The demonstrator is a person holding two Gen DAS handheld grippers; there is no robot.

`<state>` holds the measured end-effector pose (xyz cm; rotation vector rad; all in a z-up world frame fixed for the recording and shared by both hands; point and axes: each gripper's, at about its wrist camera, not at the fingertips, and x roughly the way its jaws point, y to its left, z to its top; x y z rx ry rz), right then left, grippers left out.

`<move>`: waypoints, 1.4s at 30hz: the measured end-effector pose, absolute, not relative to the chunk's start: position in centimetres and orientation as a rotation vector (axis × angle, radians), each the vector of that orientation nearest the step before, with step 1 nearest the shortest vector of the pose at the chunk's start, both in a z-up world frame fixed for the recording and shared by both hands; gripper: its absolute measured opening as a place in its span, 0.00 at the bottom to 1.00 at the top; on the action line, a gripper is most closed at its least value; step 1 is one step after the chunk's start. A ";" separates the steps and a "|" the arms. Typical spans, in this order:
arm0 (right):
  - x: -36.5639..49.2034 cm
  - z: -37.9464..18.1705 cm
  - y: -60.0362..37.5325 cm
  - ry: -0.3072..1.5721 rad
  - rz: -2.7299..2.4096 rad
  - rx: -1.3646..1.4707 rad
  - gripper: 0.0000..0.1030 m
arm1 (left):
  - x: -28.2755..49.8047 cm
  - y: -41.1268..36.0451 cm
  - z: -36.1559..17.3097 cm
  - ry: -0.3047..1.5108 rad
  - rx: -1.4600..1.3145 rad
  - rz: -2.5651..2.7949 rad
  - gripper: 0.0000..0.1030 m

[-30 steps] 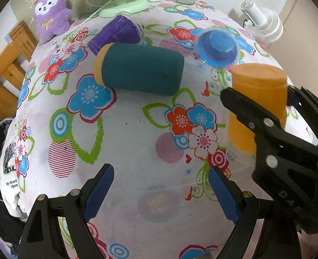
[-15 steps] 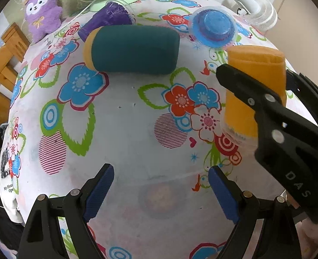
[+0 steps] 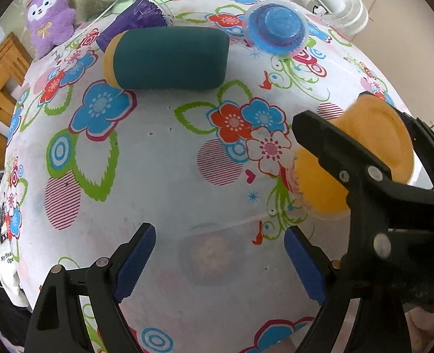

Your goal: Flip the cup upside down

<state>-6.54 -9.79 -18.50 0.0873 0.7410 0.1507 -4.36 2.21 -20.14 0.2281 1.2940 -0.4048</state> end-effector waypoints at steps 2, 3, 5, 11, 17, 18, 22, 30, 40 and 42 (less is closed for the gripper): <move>-6.6 -18.3 -9.6 0.740 0.144 0.076 0.97 | -4.5 2.2 -20.0 1.292 0.224 -0.408 0.88; -6.6 -18.2 -9.5 0.741 0.145 0.073 0.97 | -4.5 2.2 -20.0 1.293 0.222 -0.407 0.88; -6.6 -17.9 -9.5 0.749 0.149 0.068 0.97 | -4.5 2.2 -19.8 1.295 0.215 -0.409 0.88; -6.2 -16.3 -9.7 0.835 0.159 0.057 0.98 | -4.6 2.4 -18.4 1.306 0.173 -0.387 0.88; -5.9 -14.0 -11.2 0.871 0.196 0.038 0.98 | -4.9 1.4 -16.3 1.286 0.153 -0.343 0.88; -5.8 -13.6 -11.6 0.875 0.206 0.039 0.98 | -4.9 1.3 -15.9 1.282 0.148 -0.333 0.88; -5.5 -11.9 -13.6 0.897 0.259 0.069 0.98 | -5.1 0.8 -14.1 1.256 0.080 -0.271 0.88; -5.0 -10.6 -17.9 0.909 0.305 0.064 0.98 | -6.3 -0.5 -11.3 1.168 -0.035 -0.106 0.88; -5.2 -10.2 -20.4 0.987 0.303 0.064 0.98 | -7.3 -0.8 -9.6 1.095 -0.115 0.022 0.88; -5.5 -10.2 -20.5 1.010 0.292 0.081 0.98 | -7.7 -0.8 -9.1 1.076 -0.105 0.036 0.89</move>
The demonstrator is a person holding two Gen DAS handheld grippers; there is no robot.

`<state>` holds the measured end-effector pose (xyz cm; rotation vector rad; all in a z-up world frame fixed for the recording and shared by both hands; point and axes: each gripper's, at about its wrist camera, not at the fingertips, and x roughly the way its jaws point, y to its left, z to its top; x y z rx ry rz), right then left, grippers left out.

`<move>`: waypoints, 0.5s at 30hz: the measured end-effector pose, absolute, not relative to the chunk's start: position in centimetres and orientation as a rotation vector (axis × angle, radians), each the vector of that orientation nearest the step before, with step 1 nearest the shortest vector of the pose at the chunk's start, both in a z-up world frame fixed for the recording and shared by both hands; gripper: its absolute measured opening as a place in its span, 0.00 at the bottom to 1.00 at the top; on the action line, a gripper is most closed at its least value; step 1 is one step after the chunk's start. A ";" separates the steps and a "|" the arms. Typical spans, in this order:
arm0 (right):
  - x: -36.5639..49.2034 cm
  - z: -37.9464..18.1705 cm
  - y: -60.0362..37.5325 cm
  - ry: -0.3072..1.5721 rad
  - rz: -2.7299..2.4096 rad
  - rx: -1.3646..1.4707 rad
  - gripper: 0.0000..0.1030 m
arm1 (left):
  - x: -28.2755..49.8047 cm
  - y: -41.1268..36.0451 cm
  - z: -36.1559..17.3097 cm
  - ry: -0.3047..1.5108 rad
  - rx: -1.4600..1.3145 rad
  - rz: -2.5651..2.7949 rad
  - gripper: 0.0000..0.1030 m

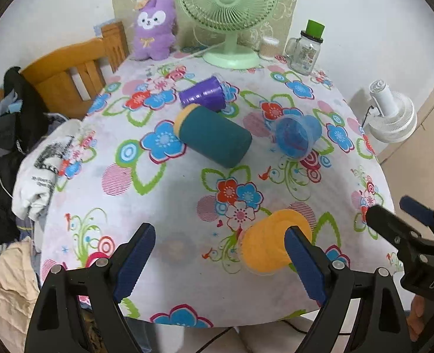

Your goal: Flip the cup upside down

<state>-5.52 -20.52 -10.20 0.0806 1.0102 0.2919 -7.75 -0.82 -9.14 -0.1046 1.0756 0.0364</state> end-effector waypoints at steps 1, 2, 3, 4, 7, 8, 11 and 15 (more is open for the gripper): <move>-5.7 -10.2 -20.5 1.024 0.283 0.086 0.98 | -7.9 -0.8 -9.0 1.068 -0.107 0.038 0.89; -5.9 -10.3 -20.5 1.032 0.276 0.084 0.98 | -8.1 -0.7 -8.8 1.061 -0.112 0.041 0.90; -6.1 -10.3 -20.4 1.043 0.268 0.078 0.98 | -8.2 -0.7 -8.6 1.058 -0.122 0.039 0.91; -6.3 -10.2 -20.3 1.045 0.264 0.071 0.98 | -8.3 -0.7 -8.6 1.054 -0.127 0.038 0.91; -6.8 -9.8 -20.3 1.037 0.249 0.060 0.98 | -8.7 -0.9 -8.6 1.048 -0.124 0.040 0.92; -6.9 -9.7 -20.3 1.036 0.246 0.061 0.98 | -8.8 -1.1 -8.7 1.049 -0.116 0.036 0.92; -7.3 -9.6 -20.5 1.037 0.233 0.061 0.98 | -9.1 -1.2 -8.7 1.052 -0.111 0.031 0.92; -7.5 -9.7 -20.7 1.047 0.218 0.069 0.98 | -9.3 -1.2 -8.5 1.044 -0.105 0.034 0.92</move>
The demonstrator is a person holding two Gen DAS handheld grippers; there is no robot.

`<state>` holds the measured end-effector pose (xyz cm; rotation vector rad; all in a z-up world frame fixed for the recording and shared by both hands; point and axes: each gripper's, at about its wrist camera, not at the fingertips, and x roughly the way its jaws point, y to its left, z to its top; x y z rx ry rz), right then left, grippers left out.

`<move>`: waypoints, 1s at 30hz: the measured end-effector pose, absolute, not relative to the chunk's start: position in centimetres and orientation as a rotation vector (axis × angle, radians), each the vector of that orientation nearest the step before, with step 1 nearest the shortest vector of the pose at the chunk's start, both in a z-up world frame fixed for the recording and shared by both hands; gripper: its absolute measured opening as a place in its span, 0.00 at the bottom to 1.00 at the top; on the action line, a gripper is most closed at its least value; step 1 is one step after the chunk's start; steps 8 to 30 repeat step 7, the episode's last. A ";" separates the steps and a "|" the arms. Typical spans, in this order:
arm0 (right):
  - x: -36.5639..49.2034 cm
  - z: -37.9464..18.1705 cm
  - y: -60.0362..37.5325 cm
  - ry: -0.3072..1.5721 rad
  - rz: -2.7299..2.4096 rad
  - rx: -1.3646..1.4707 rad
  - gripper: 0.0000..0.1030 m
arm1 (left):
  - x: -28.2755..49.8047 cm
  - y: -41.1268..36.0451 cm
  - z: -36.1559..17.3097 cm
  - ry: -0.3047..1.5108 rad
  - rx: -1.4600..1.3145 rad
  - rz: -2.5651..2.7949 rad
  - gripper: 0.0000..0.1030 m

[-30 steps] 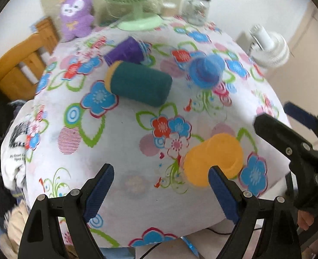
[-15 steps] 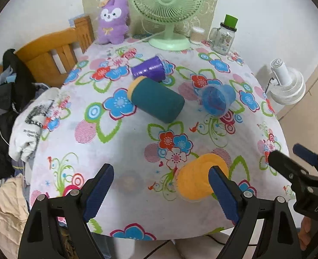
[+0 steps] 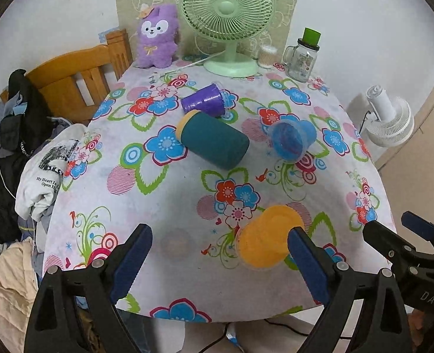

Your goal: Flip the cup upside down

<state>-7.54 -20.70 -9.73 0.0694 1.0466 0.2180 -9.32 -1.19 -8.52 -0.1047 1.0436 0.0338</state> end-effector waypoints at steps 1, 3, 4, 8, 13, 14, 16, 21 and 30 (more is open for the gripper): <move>-7.6 -9.7 -20.8 1.047 0.215 0.073 0.98 | -9.4 -1.2 -8.6 1.046 -0.103 0.032 0.92; -7.7 -9.8 -20.8 1.050 0.212 0.077 0.98 | -9.5 -1.2 -8.6 1.047 -0.102 0.029 0.92; -7.7 -9.8 -20.8 1.051 0.211 0.075 0.98 | -9.5 -1.2 -8.6 1.043 -0.103 0.031 0.94; -7.8 -9.7 -20.6 1.046 0.212 0.068 0.98 | -9.7 -1.2 -8.2 1.025 -0.099 0.034 0.97; -7.8 -9.7 -20.6 1.046 0.212 0.068 0.98 | -9.7 -1.2 -8.2 1.025 -0.099 0.034 0.97; -7.8 -9.7 -20.6 1.046 0.212 0.068 0.98 | -9.7 -1.2 -8.2 1.025 -0.099 0.034 0.97; -7.8 -9.7 -20.6 1.046 0.212 0.068 0.98 | -9.7 -1.2 -8.2 1.025 -0.099 0.034 0.97; -7.8 -9.7 -20.6 1.046 0.212 0.068 0.98 | -9.7 -1.2 -8.2 1.025 -0.099 0.034 0.97; -7.8 -9.7 -20.6 1.046 0.212 0.068 0.98 | -9.7 -1.2 -8.2 1.025 -0.099 0.034 0.97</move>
